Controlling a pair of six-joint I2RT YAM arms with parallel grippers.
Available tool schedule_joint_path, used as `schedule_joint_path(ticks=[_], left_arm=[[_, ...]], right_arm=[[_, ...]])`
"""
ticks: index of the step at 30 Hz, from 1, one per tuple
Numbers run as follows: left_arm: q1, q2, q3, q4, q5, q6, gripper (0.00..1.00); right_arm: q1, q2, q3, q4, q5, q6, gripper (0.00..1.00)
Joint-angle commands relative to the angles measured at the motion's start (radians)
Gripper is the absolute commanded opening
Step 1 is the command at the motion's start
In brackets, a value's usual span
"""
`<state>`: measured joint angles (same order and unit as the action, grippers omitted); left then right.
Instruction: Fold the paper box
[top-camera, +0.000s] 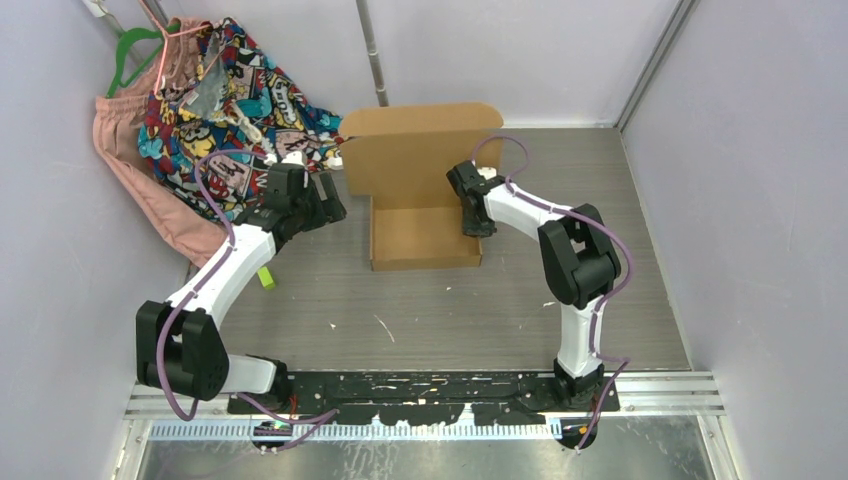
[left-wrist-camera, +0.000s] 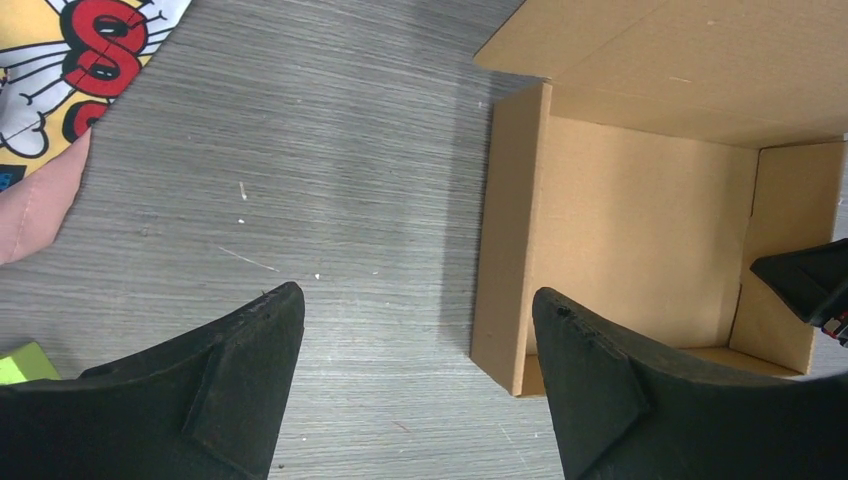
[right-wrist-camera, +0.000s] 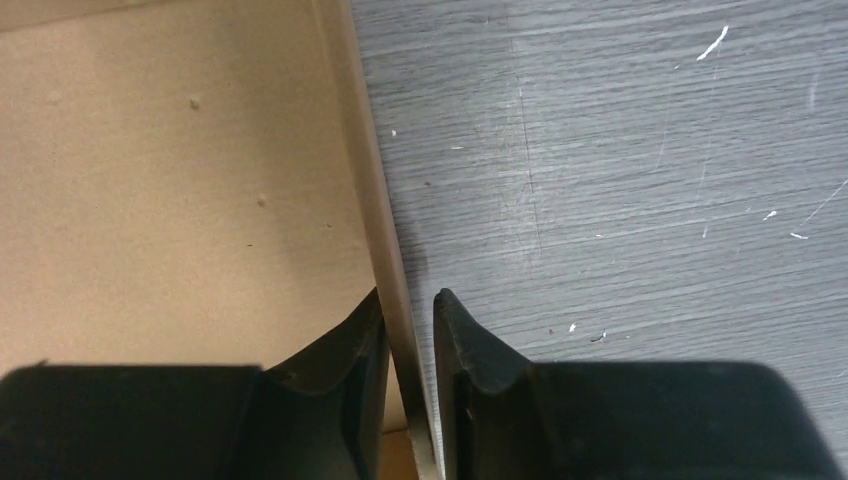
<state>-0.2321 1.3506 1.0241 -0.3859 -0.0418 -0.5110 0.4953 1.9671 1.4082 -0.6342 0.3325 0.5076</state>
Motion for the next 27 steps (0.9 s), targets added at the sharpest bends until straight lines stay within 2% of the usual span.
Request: schedule_joint_path(ticks=[1, 16, 27], left_arm=[[-0.005, -0.032, 0.033, -0.006, -0.03, 0.027, 0.84], [-0.005, -0.034, 0.035, -0.002, -0.026, 0.026, 0.84], [-0.005, -0.021, 0.033, 0.009, -0.014, 0.022, 0.84]], right_arm=[[-0.006, -0.027, -0.021, 0.034, 0.03, 0.016, 0.26], [-0.238, -0.189, -0.227, 0.065, -0.052, 0.011, 0.24], [-0.408, -0.259, -0.285, 0.056, -0.052, -0.016, 0.24]])
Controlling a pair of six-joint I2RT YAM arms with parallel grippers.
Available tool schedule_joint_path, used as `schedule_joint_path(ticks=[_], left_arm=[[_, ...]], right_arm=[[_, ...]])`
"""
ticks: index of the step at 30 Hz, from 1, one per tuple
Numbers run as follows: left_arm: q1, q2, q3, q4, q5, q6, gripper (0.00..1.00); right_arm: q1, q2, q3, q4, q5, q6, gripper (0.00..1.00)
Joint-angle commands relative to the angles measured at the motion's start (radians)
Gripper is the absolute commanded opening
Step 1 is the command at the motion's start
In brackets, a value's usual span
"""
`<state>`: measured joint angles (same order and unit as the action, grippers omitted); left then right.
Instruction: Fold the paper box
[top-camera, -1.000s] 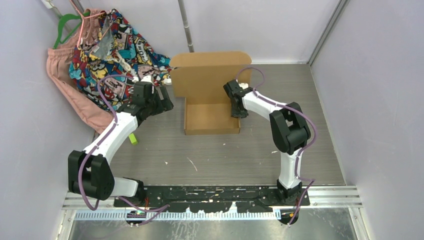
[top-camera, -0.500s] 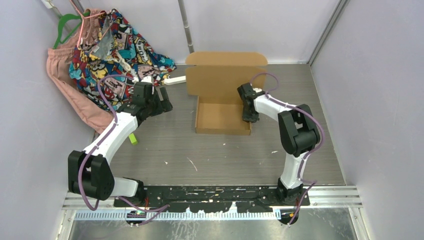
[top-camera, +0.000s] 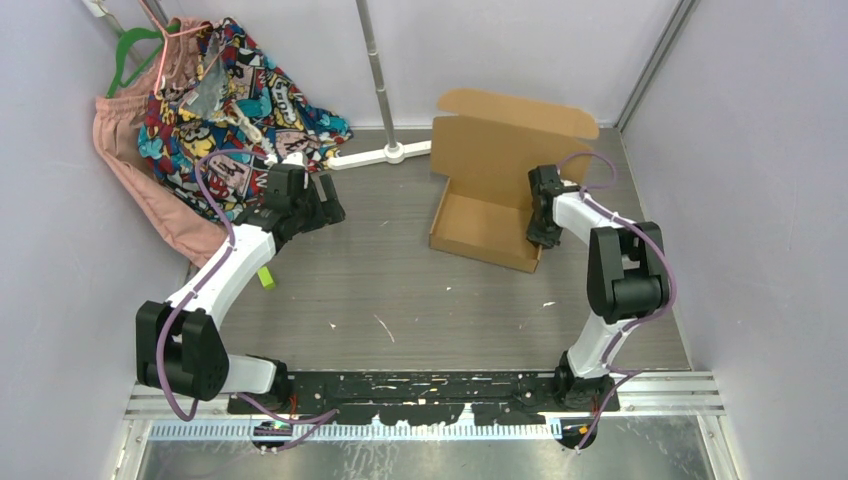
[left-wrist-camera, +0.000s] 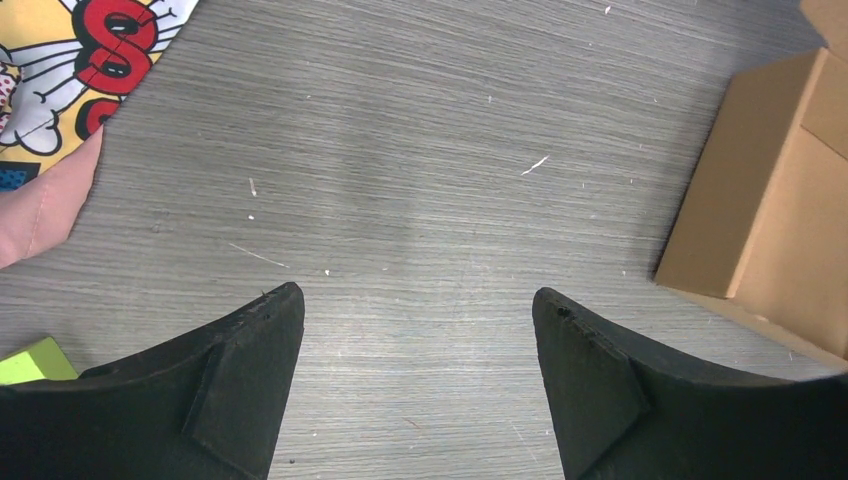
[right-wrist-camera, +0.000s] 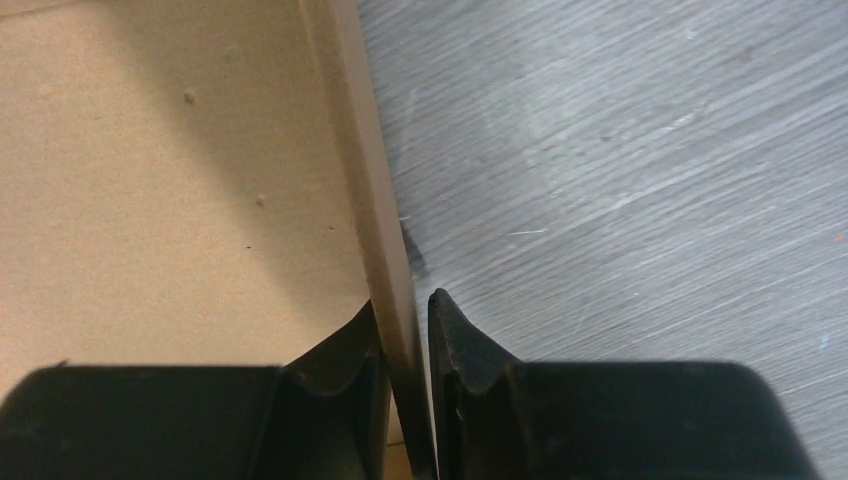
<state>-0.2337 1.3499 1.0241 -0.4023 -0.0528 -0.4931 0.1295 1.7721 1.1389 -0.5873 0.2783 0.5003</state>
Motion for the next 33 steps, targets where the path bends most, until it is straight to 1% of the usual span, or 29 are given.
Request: schedule_joint_path(ticks=[1, 4, 9, 14, 16, 19, 20, 21, 22, 24, 27, 31, 32, 33], left_arm=[[-0.004, -0.019, 0.035, 0.025, -0.002, 0.004, 0.84], [-0.004, -0.016, 0.053, 0.015, -0.001, 0.008, 0.85], [-0.003, -0.023, 0.14, -0.053, 0.007, 0.022, 0.85], [-0.004, -0.056, 0.23, -0.11, 0.014, 0.027, 0.86], [-0.004, -0.069, 0.251, -0.124, 0.018, 0.027, 0.87], [-0.004, -0.069, 0.279, -0.138, 0.025, 0.024, 0.87], [-0.004, -0.064, 0.29, -0.144, 0.029, 0.022, 0.88], [-0.004, -0.057, 0.302, -0.151, 0.034, 0.022, 0.87], [-0.004, -0.048, 0.314, -0.158, 0.037, 0.021, 0.87], [-0.005, -0.031, 0.329, -0.165, 0.045, 0.018, 0.87], [-0.008, -0.019, 0.327, -0.169, 0.048, 0.011, 0.87], [-0.033, -0.038, 0.275, -0.149, 0.022, 0.022, 0.87], [-0.038, -0.044, 0.265, -0.153, 0.012, 0.028, 0.87], [-0.041, -0.05, 0.248, -0.155, 0.001, 0.03, 0.88]], right_arm=[[-0.056, -0.071, -0.022, 0.014, -0.017, -0.009, 0.23], [-0.066, -0.104, -0.04, 0.017, -0.069, -0.008, 0.22], [-0.067, -0.204, -0.052, -0.007, -0.121, 0.004, 0.2], [-0.066, -0.291, -0.027, -0.058, -0.151, 0.006, 0.18], [-0.065, -0.311, -0.019, -0.073, -0.167, 0.007, 0.18], [-0.065, -0.323, -0.018, -0.09, -0.189, 0.01, 0.21], [-0.064, -0.33, -0.024, -0.088, -0.196, 0.01, 0.19], [-0.065, -0.336, -0.031, -0.087, -0.197, 0.007, 0.13], [-0.065, -0.339, -0.037, -0.089, -0.197, 0.005, 0.13], [-0.064, -0.346, -0.054, -0.087, -0.206, 0.003, 0.17], [-0.064, -0.357, -0.1, -0.075, -0.211, 0.003, 0.17], [-0.055, -0.395, -0.158, -0.062, -0.227, -0.001, 0.35], [-0.05, -0.402, -0.166, -0.066, -0.228, -0.007, 0.43], [-0.048, -0.406, -0.168, -0.075, -0.239, -0.014, 0.47]])
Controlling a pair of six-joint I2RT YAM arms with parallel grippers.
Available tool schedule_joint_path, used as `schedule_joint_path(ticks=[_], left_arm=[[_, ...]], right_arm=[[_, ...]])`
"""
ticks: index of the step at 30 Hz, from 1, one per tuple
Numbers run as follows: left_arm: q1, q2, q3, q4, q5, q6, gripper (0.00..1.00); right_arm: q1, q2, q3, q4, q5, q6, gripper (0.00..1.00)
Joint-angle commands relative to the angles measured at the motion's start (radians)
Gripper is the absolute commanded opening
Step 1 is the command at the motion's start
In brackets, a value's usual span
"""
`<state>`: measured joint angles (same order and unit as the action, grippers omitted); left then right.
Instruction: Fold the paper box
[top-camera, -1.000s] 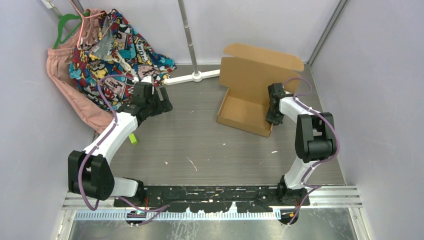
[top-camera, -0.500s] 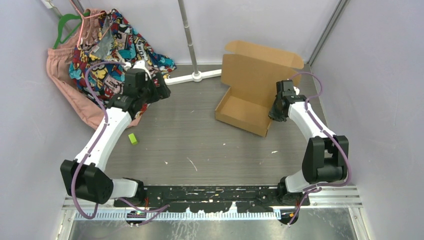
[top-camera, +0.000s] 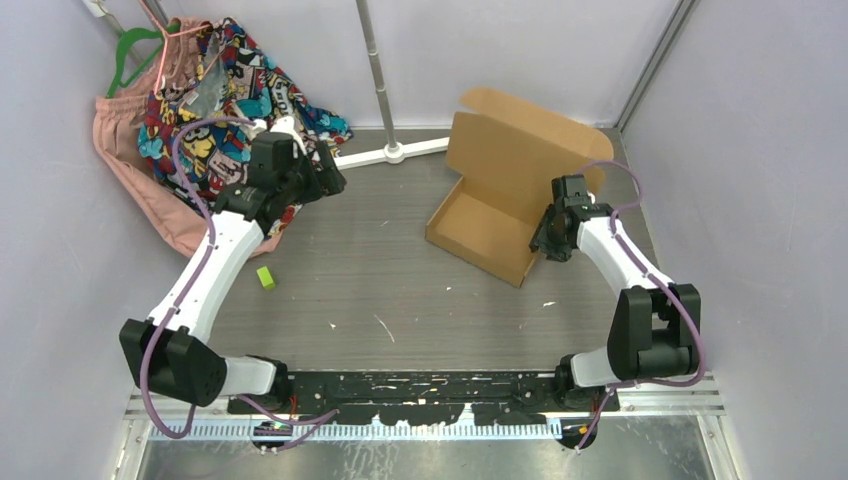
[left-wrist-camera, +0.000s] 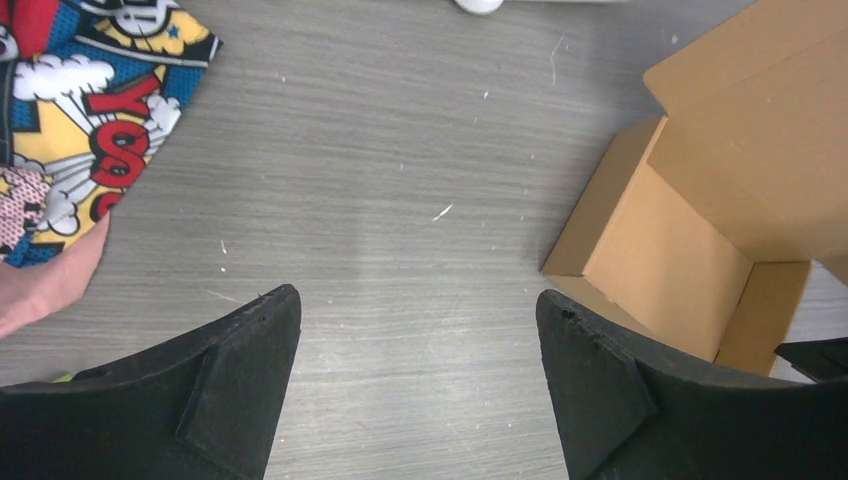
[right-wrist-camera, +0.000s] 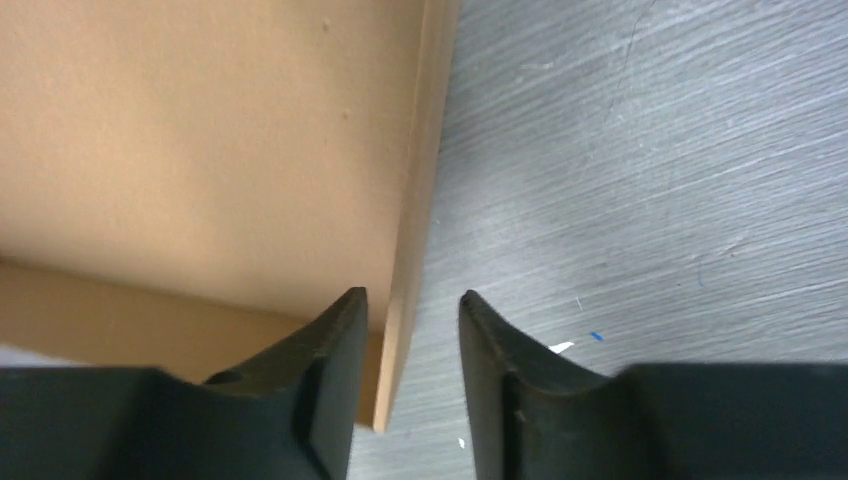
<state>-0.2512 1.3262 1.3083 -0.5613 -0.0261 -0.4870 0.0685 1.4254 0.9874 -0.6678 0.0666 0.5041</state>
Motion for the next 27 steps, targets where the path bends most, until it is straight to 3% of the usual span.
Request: schedule_joint_path(ticks=[1, 4, 11, 15, 21, 24, 27], left_arm=[[-0.024, -0.028, -0.046, 0.001, -0.033, 0.017, 0.88], [-0.028, -0.005, -0.052, -0.01, -0.034, 0.005, 0.88], [-0.037, 0.09, -0.057, 0.013, 0.059, -0.023, 0.9], [-0.048, 0.185, 0.045, -0.062, 0.099, -0.018, 0.9], [-0.053, 0.199, 0.097, -0.191, -0.086, 0.011, 0.93], [-0.053, 0.197, 0.135, -0.289, -0.195, 0.006, 0.99], [-0.038, 0.203, 0.169, -0.374, -0.283, -0.04, 1.0]], right_arm=[[0.012, -0.063, -0.012, -0.012, -0.032, -0.02, 0.47], [0.017, -0.095, 0.003, -0.055, -0.053, -0.017, 0.48], [0.017, -0.251, -0.003, -0.131, 0.019, 0.044, 0.62], [0.019, -0.305, -0.03, -0.098, -0.041, 0.075, 0.64], [0.084, -0.115, 0.068, -0.084, -0.038, -0.013, 0.64], [0.098, -0.075, 0.1, -0.093, -0.023, -0.034, 0.64], [0.105, -0.054, 0.129, -0.121, -0.042, -0.027, 0.64]])
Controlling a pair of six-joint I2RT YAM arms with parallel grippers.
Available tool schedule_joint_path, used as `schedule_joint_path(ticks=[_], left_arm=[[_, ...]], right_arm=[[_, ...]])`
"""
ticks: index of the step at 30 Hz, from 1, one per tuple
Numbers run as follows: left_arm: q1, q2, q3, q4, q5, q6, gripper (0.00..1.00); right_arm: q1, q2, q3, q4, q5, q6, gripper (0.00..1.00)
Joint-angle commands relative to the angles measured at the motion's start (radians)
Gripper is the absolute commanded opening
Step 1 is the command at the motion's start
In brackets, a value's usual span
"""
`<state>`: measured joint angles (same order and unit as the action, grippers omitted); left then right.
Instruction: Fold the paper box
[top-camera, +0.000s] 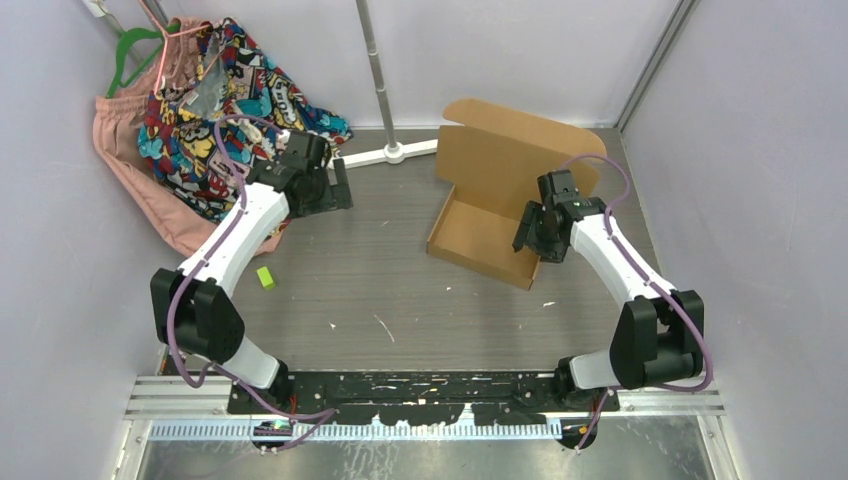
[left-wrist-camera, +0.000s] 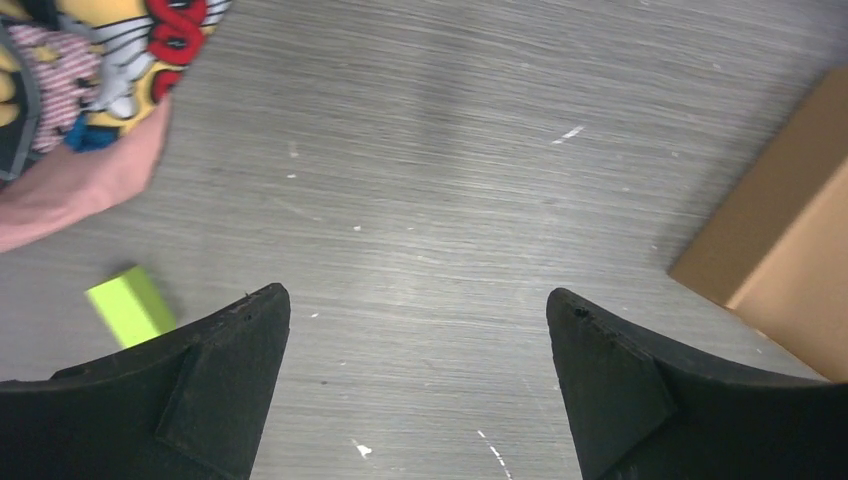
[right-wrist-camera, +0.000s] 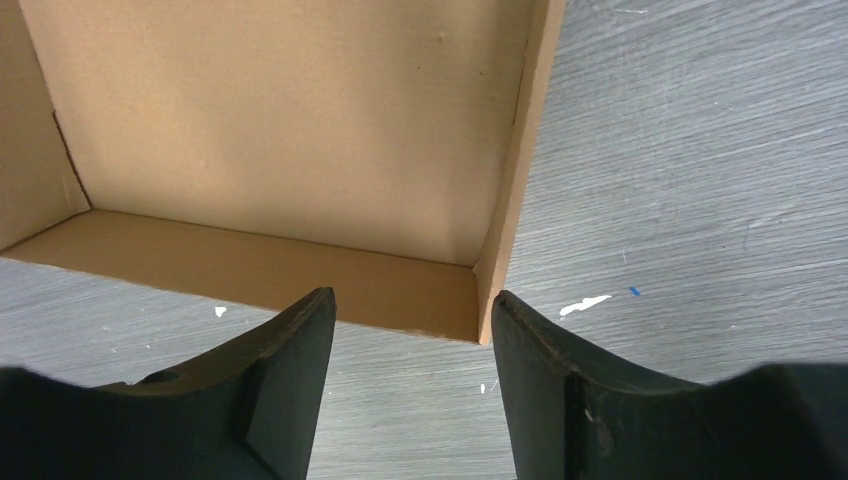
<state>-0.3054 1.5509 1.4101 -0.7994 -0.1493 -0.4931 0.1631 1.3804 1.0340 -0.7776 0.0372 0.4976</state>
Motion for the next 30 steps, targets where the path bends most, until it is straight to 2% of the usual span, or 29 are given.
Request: schedule_joint_path(ticks=[1, 5, 7, 10, 14, 17, 26, 30], left_arm=[[0.032, -0.021, 0.077, -0.159, -0.173, -0.048, 1.0], [0.102, -0.014, 0.087, -0.261, -0.217, -0.188, 1.0], [0.137, -0.035, 0.031, -0.274, -0.228, -0.246, 1.0], [0.188, -0.11, -0.112, -0.204, -0.229, -0.283, 1.0], [0.258, -0.209, -0.264, -0.116, -0.202, -0.28, 1.0], [0.275, -0.243, -0.302, -0.104, -0.221, -0.256, 1.0], [0.299, -0.159, -0.397, -0.027, -0.258, -0.259, 0.98], [0.444, -0.127, -0.473, 0.083, -0.171, -0.237, 0.95]], right_arm=[[0.015, -0.004, 0.087, -0.017, -0.012, -0.022, 0.64], [0.017, 0.022, 0.094, -0.03, -0.018, -0.034, 0.64], [0.028, 0.038, 0.096, -0.04, -0.02, -0.032, 0.63], [0.074, 0.051, 0.087, -0.042, -0.061, -0.035, 0.62], [0.17, 0.043, 0.047, -0.038, -0.117, -0.019, 0.61], [0.238, 0.023, 0.029, -0.041, -0.111, -0.017, 0.61], [0.259, -0.038, -0.031, 0.006, -0.128, -0.024, 0.6], [0.266, -0.048, -0.043, 0.016, -0.131, -0.014, 0.6]])
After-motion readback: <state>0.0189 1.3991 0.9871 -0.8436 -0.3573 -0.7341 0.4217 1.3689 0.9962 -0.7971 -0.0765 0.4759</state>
